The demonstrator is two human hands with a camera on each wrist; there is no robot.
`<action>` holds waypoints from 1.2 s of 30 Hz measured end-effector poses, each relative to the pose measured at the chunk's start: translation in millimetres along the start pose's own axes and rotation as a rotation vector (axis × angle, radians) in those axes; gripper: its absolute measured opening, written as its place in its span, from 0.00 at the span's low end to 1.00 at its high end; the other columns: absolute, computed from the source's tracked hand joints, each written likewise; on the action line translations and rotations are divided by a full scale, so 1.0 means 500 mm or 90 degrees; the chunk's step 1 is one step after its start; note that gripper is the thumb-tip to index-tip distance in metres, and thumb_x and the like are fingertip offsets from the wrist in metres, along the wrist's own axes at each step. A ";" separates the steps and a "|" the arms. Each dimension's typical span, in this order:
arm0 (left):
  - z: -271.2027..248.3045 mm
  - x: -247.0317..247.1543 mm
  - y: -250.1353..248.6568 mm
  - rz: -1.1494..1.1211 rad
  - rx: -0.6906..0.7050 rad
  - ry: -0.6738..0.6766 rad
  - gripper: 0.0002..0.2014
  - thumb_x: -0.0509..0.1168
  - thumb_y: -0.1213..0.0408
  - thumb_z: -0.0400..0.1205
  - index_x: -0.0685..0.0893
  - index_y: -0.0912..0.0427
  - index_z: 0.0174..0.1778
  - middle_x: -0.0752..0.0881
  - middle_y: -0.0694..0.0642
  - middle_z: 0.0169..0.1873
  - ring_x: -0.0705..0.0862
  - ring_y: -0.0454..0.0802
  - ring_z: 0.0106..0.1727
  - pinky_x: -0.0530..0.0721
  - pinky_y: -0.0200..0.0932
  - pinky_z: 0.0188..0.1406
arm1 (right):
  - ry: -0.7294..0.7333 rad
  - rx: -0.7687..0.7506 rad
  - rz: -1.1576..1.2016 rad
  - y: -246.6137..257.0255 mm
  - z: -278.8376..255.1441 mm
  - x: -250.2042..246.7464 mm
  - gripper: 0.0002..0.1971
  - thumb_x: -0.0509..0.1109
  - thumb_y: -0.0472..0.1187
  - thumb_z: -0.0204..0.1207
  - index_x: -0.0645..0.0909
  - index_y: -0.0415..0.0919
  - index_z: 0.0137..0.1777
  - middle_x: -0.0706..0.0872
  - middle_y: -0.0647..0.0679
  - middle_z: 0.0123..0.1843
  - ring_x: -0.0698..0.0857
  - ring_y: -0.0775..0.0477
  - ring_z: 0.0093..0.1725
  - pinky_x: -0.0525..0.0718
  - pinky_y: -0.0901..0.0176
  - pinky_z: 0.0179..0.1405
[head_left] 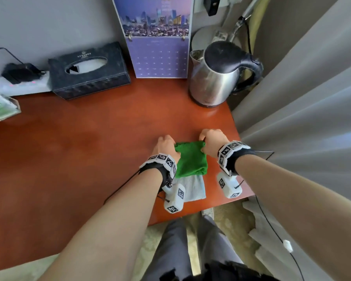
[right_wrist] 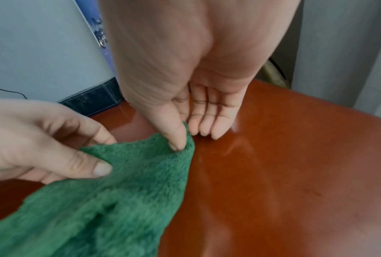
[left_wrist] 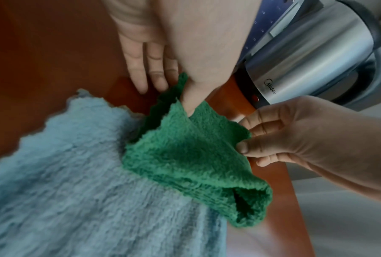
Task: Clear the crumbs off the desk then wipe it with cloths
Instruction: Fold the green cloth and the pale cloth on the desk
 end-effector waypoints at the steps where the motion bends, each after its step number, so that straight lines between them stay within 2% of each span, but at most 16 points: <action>1: 0.000 -0.001 0.000 0.014 0.003 0.006 0.15 0.74 0.58 0.78 0.82 0.54 0.59 0.78 0.57 0.57 0.84 0.59 0.56 0.82 0.50 0.57 | 0.002 0.007 0.001 -0.001 -0.002 0.000 0.17 0.71 0.34 0.72 0.81 0.43 0.62 0.85 0.42 0.55 0.82 0.41 0.49 0.79 0.58 0.41; 3: -0.005 -0.005 -0.001 0.016 0.005 0.013 0.11 0.73 0.58 0.77 0.85 0.51 0.54 0.77 0.56 0.56 0.84 0.58 0.54 0.83 0.47 0.53 | 0.004 0.016 -0.003 -0.001 -0.007 0.000 0.17 0.69 0.33 0.73 0.82 0.42 0.62 0.84 0.41 0.54 0.83 0.40 0.49 0.79 0.58 0.40; 6: -0.018 -0.017 -0.007 -0.049 0.014 0.010 0.09 0.72 0.61 0.75 0.83 0.49 0.49 0.79 0.54 0.55 0.83 0.56 0.53 0.80 0.45 0.51 | -0.009 0.021 0.023 0.004 -0.027 -0.015 0.13 0.69 0.34 0.70 0.83 0.43 0.55 0.81 0.47 0.44 0.83 0.41 0.46 0.78 0.58 0.37; 8: -0.027 -0.028 -0.012 -0.130 0.015 0.025 0.12 0.72 0.62 0.74 0.84 0.52 0.53 0.82 0.52 0.55 0.82 0.52 0.53 0.77 0.41 0.50 | -0.020 0.022 0.056 0.009 -0.044 -0.032 0.09 0.71 0.36 0.69 0.83 0.41 0.49 0.82 0.47 0.41 0.83 0.41 0.46 0.78 0.59 0.34; 11: -0.042 -0.059 -0.021 -0.248 0.009 0.049 0.17 0.74 0.61 0.74 0.85 0.55 0.59 0.84 0.50 0.53 0.81 0.51 0.55 0.75 0.41 0.51 | -0.044 0.068 0.163 0.003 -0.076 -0.072 0.05 0.73 0.36 0.67 0.82 0.41 0.43 0.82 0.47 0.37 0.80 0.46 0.37 0.73 0.63 0.27; 14: -0.055 -0.116 -0.041 -0.331 0.022 0.022 0.16 0.75 0.59 0.72 0.85 0.54 0.55 0.87 0.55 0.54 0.85 0.56 0.56 0.83 0.48 0.55 | -0.110 0.093 0.300 0.001 -0.109 -0.122 0.04 0.72 0.36 0.66 0.83 0.40 0.41 0.87 0.44 0.42 0.83 0.45 0.40 0.81 0.61 0.34; 15: -0.061 -0.139 -0.052 -0.351 0.031 0.010 0.15 0.75 0.58 0.71 0.84 0.54 0.52 0.87 0.56 0.53 0.86 0.57 0.54 0.84 0.48 0.55 | -0.137 0.092 0.346 0.005 -0.122 -0.139 0.02 0.71 0.36 0.66 0.82 0.41 0.38 0.87 0.44 0.41 0.84 0.44 0.41 0.83 0.57 0.39; 17: -0.075 -0.185 -0.072 -0.394 0.059 -0.015 0.15 0.74 0.56 0.68 0.84 0.56 0.49 0.89 0.56 0.50 0.87 0.57 0.52 0.85 0.51 0.57 | -0.187 0.090 0.436 0.014 -0.147 -0.165 0.06 0.71 0.34 0.67 0.79 0.45 0.35 0.85 0.45 0.38 0.85 0.42 0.41 0.88 0.49 0.47; 19: -0.096 -0.231 -0.087 -0.421 0.087 -0.042 0.14 0.74 0.58 0.72 0.84 0.58 0.51 0.89 0.57 0.49 0.88 0.57 0.51 0.86 0.55 0.58 | -0.221 0.088 0.522 0.029 -0.179 -0.184 0.10 0.72 0.32 0.68 0.77 0.49 0.37 0.85 0.42 0.40 0.86 0.40 0.41 0.90 0.44 0.48; 21: -0.124 -0.271 -0.087 -0.422 0.109 -0.081 0.12 0.73 0.60 0.77 0.83 0.58 0.53 0.88 0.57 0.50 0.87 0.57 0.52 0.85 0.56 0.58 | -0.221 0.071 0.616 0.053 -0.213 -0.193 0.11 0.70 0.29 0.72 0.77 0.48 0.41 0.85 0.37 0.45 0.87 0.37 0.42 0.91 0.39 0.47; 24: -0.175 -0.328 -0.073 -0.440 0.132 -0.135 0.11 0.73 0.61 0.78 0.82 0.57 0.53 0.88 0.57 0.51 0.87 0.56 0.52 0.86 0.56 0.58 | -0.188 0.031 0.759 0.103 -0.271 -0.206 0.13 0.67 0.24 0.76 0.77 0.45 0.45 0.85 0.38 0.41 0.87 0.37 0.38 0.88 0.32 0.49; 26: -0.220 -0.360 -0.060 -0.451 0.146 -0.160 0.11 0.73 0.61 0.79 0.82 0.58 0.55 0.88 0.56 0.52 0.87 0.56 0.52 0.86 0.56 0.59 | -0.164 -0.009 0.804 0.142 -0.316 -0.215 0.15 0.65 0.21 0.76 0.78 0.44 0.48 0.86 0.39 0.41 0.88 0.36 0.37 0.88 0.33 0.46; 30: -0.328 -0.420 -0.021 -0.468 0.156 -0.229 0.13 0.72 0.62 0.81 0.81 0.61 0.59 0.87 0.58 0.55 0.87 0.58 0.55 0.85 0.56 0.61 | -0.130 -0.096 0.829 0.224 -0.412 -0.216 0.21 0.65 0.18 0.75 0.78 0.40 0.61 0.86 0.38 0.43 0.89 0.37 0.34 0.90 0.38 0.38; 33: -0.422 -0.454 0.020 -0.431 0.146 -0.283 0.15 0.70 0.61 0.83 0.80 0.65 0.61 0.84 0.57 0.54 0.83 0.55 0.52 0.80 0.44 0.53 | -0.121 -0.141 0.828 0.282 -0.483 -0.194 0.24 0.64 0.15 0.73 0.79 0.38 0.63 0.86 0.37 0.44 0.89 0.40 0.30 0.89 0.46 0.27; 34: -0.451 -0.466 0.038 -0.418 0.139 -0.301 0.15 0.69 0.60 0.83 0.80 0.65 0.62 0.84 0.58 0.54 0.82 0.54 0.51 0.79 0.43 0.51 | -0.114 -0.152 0.825 0.302 -0.504 -0.182 0.24 0.64 0.15 0.73 0.79 0.38 0.64 0.86 0.38 0.44 0.89 0.40 0.31 0.88 0.48 0.25; 36: -0.509 -0.487 0.075 -0.401 0.125 -0.330 0.16 0.69 0.59 0.83 0.80 0.65 0.62 0.85 0.59 0.57 0.83 0.56 0.55 0.81 0.46 0.56 | -0.107 -0.172 0.818 0.344 -0.543 -0.160 0.24 0.64 0.15 0.73 0.78 0.37 0.65 0.86 0.39 0.45 0.88 0.40 0.35 0.88 0.50 0.23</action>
Point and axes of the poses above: each hand's wrist, its own z-axis towards the middle knuckle, its own x-axis out of the palm, y = z × x, the point moved 10 cm from there along z, towards the middle knuckle
